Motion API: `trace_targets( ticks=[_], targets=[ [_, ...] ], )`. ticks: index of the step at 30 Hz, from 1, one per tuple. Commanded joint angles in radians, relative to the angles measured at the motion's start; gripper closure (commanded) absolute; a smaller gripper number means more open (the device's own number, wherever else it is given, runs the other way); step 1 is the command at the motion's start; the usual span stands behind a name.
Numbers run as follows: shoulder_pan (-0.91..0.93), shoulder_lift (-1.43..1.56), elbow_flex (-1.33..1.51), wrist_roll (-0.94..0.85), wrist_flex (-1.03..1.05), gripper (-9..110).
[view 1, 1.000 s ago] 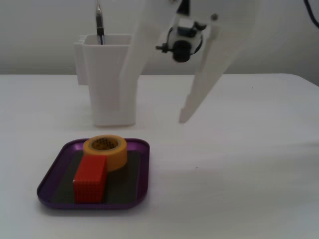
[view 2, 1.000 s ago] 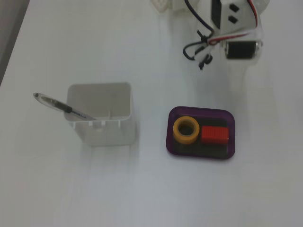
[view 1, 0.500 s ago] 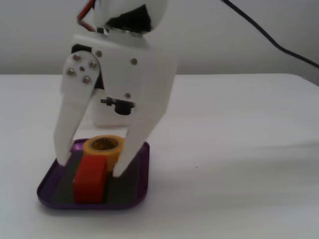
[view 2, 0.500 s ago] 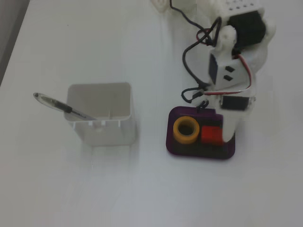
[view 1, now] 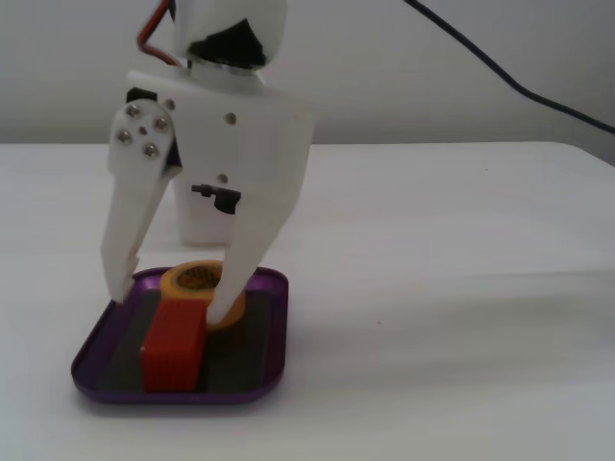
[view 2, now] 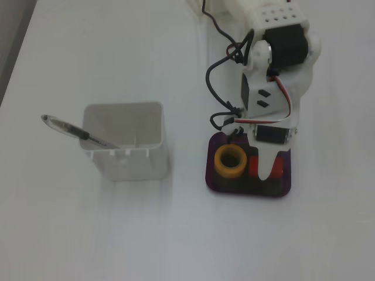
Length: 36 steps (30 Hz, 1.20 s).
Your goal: Remove the cube from the box.
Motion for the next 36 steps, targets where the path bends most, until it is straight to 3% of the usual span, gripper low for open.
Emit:
trace_targets(
  ticks=[1,16,21,33,36],
  targets=[
    [0.002,0.011,-0.034,-0.005,0.002,82],
    [0.000,-0.138,-0.051,-0.005,-0.006,84],
    [-0.003,-0.135,-0.052,-0.005,0.000,103],
    [-0.037,0.067,-0.426,-0.021,0.272,102],
    [-0.034,0.164,-0.387,-0.044,0.276,102]
  ],
)
